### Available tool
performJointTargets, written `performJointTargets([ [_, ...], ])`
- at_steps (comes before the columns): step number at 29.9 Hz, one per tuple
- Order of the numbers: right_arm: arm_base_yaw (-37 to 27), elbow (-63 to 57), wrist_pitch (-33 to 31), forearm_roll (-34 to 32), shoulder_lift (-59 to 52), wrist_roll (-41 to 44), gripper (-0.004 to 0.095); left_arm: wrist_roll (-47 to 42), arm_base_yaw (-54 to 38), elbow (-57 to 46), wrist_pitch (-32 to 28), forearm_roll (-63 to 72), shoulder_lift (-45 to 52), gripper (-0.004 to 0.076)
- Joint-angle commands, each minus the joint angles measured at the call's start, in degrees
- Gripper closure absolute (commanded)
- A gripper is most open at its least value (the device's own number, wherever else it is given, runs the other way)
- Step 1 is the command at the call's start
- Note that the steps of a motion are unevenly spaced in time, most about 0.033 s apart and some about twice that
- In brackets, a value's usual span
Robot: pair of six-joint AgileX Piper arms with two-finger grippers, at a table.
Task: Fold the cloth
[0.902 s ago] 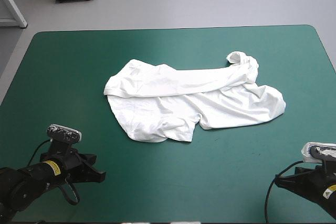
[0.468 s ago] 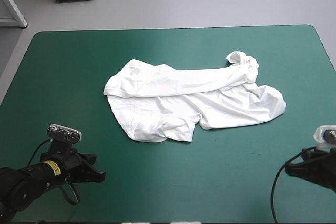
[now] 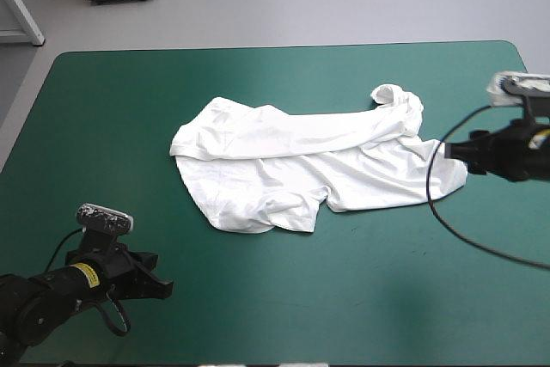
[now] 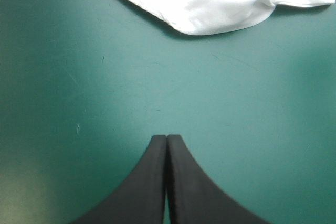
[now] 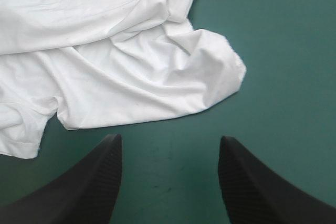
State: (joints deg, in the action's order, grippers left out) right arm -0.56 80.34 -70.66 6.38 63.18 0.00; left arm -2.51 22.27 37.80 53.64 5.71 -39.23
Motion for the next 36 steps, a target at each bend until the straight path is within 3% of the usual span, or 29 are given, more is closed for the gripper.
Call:
performJointTargets([
  [1,2.2,7.0,2.6,3.5,10.6,-2.0,0.0320,-0.6,0.5,1.6,-3.1,0.9,-0.5,0.0746],
  [4,5.8,14.0,1.3,3.3,20.6,-3.3,0.0269,-0.6,0.5,1.6,-3.1,0.9,-0.5,0.0746],
  [17,20.3,50.9,-0.9,-5.0,52.4,-2.5,0.0267,-0.6,0.5,1.6,-3.6,0.7,-0.5,0.0746],
  [24,24.5,50.0,-0.9,-5.8,58.2,-2.7,0.0267,-0.6,0.5,1.6,-3.6,0.7,-0.5,0.0746],
  [36,24.5,49.2,-0.9,-3.0,66.6,-1.4,0.0266,-0.6,0.5,1.6,-3.6,0.7,-0.5,0.0746],
])
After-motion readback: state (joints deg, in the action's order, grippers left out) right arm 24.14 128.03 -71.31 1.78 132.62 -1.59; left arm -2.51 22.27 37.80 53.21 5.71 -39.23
